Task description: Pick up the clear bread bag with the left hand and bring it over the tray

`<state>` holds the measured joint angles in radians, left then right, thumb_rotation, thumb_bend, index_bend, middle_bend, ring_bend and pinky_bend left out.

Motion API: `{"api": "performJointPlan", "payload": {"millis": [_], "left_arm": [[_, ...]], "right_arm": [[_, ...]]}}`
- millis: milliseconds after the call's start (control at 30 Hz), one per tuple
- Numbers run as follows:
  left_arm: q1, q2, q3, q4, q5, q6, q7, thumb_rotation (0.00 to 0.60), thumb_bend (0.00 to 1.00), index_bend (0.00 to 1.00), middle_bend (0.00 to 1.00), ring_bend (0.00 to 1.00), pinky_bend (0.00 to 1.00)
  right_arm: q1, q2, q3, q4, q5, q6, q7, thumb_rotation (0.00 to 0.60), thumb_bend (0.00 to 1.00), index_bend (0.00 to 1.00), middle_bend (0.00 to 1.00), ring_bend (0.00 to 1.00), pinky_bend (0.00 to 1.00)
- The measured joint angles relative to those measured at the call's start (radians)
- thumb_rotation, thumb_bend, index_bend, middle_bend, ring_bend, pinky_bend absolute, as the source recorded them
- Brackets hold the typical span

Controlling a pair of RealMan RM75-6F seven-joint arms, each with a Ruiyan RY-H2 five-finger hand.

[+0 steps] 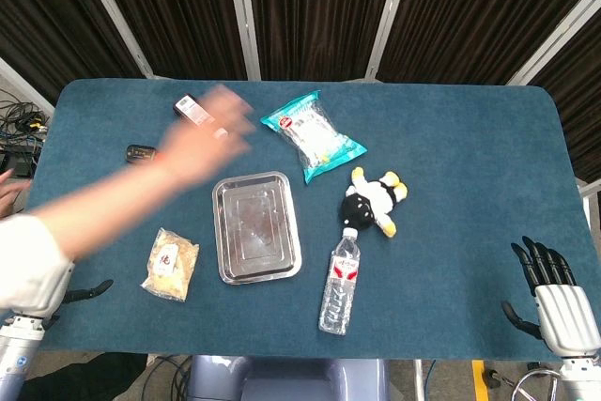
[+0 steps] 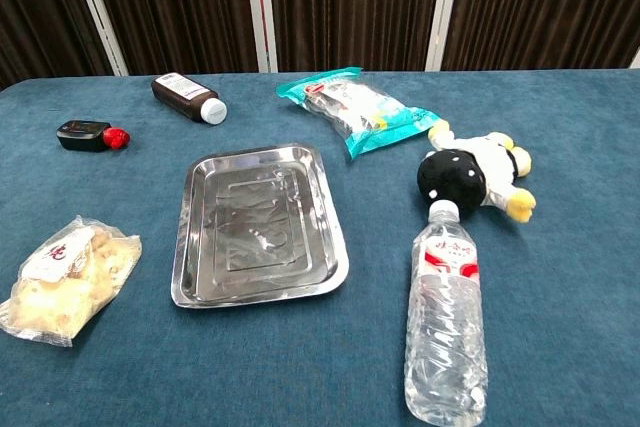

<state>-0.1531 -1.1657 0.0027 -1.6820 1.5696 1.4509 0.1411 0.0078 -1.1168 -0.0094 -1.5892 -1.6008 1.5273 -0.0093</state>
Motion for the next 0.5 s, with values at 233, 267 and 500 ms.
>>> {"api": "performJointPlan", "payload": {"millis": [233, 267, 500], "left_arm": [[-0.006, 0.001, 0.003, -0.004, -0.004, -0.023, 0.008, 0.600, 0.06, 0.00, 0.00, 0.00, 0.02], [-0.010, 0.001, 0.004, -0.004, -0.007, -0.032, 0.013, 0.600, 0.06, 0.00, 0.00, 0.00, 0.02], [-0.065, 0.007, -0.002, -0.030, -0.086, -0.184, 0.084, 0.600, 0.06, 0.00, 0.00, 0.00, 0.02]], "right_arm": [[-0.002, 0.001, -0.001, -0.002, -0.001, 0.003, 0.003, 0.600, 0.30, 0.00, 0.00, 0.00, 0.08], [-0.002, 0.001, -0.001, -0.004, -0.001, 0.003, 0.005, 0.600, 0.30, 0.00, 0.00, 0.00, 0.08], [-0.001, 0.002, -0.001, -0.009, 0.005, -0.004, 0.005, 0.600, 0.30, 0.00, 0.00, 0.00, 0.08]]}}
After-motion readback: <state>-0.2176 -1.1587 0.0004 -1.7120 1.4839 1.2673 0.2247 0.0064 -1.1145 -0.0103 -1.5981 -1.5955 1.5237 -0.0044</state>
